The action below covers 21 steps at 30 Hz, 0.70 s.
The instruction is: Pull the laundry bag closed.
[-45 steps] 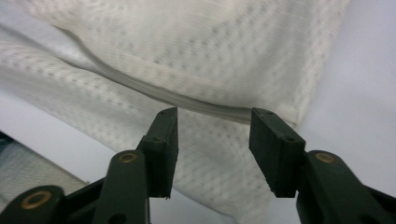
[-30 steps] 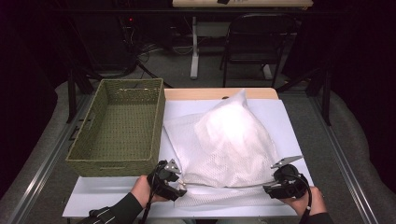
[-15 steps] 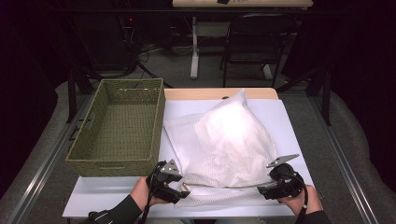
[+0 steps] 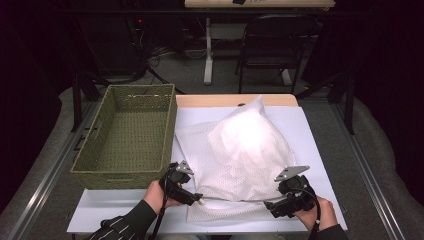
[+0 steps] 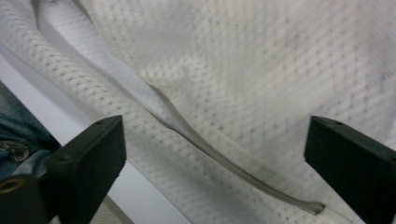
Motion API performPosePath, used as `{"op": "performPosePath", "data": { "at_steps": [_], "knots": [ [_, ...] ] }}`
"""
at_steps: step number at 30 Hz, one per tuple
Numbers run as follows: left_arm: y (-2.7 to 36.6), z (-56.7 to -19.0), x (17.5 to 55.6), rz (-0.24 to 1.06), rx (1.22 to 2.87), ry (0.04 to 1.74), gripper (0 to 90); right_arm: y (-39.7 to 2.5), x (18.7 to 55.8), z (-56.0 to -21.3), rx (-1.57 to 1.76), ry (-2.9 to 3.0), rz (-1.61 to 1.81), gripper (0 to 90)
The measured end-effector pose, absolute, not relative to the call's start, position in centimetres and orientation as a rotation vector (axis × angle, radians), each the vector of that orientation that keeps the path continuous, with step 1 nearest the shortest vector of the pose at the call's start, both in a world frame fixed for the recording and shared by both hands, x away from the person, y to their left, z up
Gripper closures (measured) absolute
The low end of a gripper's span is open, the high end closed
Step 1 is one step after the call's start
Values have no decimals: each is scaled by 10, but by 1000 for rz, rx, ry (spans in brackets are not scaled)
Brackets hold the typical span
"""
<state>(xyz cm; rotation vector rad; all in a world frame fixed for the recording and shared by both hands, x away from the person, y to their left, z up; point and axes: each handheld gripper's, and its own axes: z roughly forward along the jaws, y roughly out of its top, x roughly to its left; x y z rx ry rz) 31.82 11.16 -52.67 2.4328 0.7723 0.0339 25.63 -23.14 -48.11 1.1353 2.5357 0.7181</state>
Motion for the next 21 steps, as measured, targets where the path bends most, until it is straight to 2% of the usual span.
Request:
{"op": "performPosePath", "data": {
  "at_steps": [2,7,10,13,20,21],
  "knots": [
    [110,-529,319,17,2444,759,376,-223,255,-480,1109,2560,703,0],
    [111,-536,322,-51,2451,749,499,-207,254,-482,1095,2638,750,0],
    [112,-537,323,-71,2446,751,534,-199,253,-483,1081,2647,744,0],
    [115,-541,326,-117,2421,779,582,-186,254,-486,1043,2681,754,89],
    [118,-542,327,-156,2396,783,710,-168,259,-492,1010,2725,755,112],
    [118,-542,327,-158,2392,788,710,-161,260,-492,1008,2734,763,165]
  ]
}}
